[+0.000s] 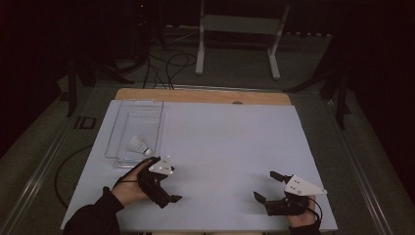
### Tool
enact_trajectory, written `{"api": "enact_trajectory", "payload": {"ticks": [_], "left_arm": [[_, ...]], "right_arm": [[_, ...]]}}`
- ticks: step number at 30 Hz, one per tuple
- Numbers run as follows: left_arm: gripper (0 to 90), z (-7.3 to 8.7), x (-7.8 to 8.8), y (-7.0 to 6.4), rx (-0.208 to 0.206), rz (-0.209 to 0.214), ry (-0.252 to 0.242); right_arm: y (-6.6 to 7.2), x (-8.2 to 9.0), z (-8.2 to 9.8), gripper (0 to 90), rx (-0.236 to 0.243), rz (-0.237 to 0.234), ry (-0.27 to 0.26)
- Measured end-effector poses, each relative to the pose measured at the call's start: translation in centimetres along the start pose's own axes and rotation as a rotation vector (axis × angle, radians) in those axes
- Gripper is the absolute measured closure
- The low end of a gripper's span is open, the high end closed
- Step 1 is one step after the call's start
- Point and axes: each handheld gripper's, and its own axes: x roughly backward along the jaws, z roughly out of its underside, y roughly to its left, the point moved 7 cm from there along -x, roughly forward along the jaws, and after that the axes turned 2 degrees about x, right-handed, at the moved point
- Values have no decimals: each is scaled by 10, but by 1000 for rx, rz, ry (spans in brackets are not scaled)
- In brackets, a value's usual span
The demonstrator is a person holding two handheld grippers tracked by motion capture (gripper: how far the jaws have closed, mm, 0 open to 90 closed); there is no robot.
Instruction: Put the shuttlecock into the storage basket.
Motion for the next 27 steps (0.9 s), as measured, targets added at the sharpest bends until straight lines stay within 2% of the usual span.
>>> {"api": "enact_trajectory", "payload": {"ticks": [1, 4, 9, 15, 21, 27], "left_arm": [[1, 2, 0, -1, 11, 2, -11], [1, 9, 1, -2, 17, -19, -5], [1, 19, 3, -7, 34, -14, -45], [1, 31, 4, -7, 41, -41, -40], [1, 37, 4, -6, 66, -44, -69], [2, 42, 4, -4, 95, -68, -89]], "right_arm": [[0, 0, 0, 80, 2, 0, 0], [0, 0, 0, 80, -1, -1, 2], [1, 0, 0, 80, 1, -3, 2], [1, 0, 0, 80, -2, -5, 5], [1, 0, 1, 80, -1, -5, 6], [1, 0, 1, 80, 0, -4, 7]]}}
